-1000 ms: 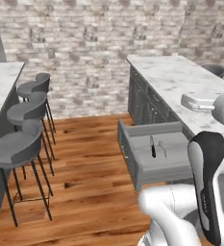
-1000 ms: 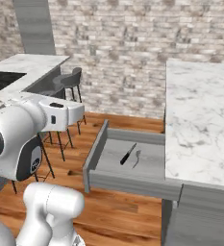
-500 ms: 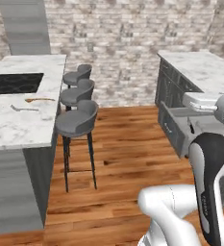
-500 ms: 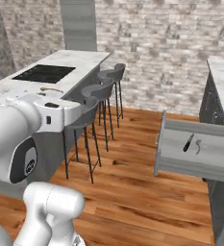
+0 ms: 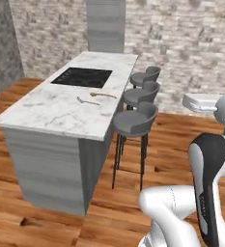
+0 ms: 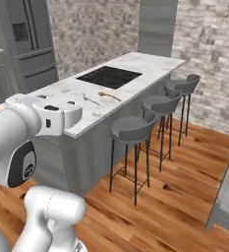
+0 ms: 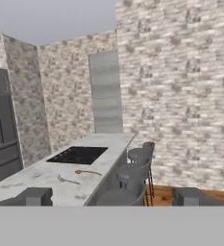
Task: Pick up the metallic utensils from the counter and place them in the open drawer. Make sure not to pick up any wooden utensils.
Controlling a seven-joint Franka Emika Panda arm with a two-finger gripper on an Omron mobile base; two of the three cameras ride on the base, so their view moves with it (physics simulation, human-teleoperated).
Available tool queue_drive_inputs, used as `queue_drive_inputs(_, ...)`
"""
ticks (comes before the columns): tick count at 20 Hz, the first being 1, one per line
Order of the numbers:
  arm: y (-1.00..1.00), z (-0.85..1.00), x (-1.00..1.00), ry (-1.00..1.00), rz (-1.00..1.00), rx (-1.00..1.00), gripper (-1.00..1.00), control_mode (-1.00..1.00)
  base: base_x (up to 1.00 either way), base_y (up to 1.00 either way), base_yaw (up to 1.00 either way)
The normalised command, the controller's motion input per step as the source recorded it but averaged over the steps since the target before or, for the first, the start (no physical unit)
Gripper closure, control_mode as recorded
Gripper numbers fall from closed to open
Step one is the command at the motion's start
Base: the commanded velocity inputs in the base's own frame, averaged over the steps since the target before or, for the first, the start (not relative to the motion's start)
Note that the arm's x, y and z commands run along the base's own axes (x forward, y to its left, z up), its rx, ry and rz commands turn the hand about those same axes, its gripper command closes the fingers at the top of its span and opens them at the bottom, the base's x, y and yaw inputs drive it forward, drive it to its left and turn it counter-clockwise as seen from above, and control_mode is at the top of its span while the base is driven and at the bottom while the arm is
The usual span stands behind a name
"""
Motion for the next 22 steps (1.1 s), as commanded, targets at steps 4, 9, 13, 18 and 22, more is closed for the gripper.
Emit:
queue_drive_inputs(4, 0.0, 0.0, 0.0, 0.0, 0.0, 0.0, -1.0, 1.0, 0.95, 0.31, 0.35)
queue_drive_inputs(9, 0.0, 0.0, 0.0, 0.0, 0.0, 0.0, -1.0, 1.0, 0.95, 0.01, 0.23)
queue_drive_inputs(13, 0.0, 0.0, 0.0, 0.0, 0.0, 0.0, -1.0, 1.0, 0.78, -0.28, 0.17)
queue_drive_inputs(18, 0.0, 0.0, 0.0, 0.0, 0.0, 0.0, -1.0, 1.0, 0.6, -0.46, 0.14)
queue_drive_inputs(22, 0.0, 0.0, 0.0, 0.0, 0.0, 0.0, -1.0, 1.0, 0.26, -0.66, 0.12)
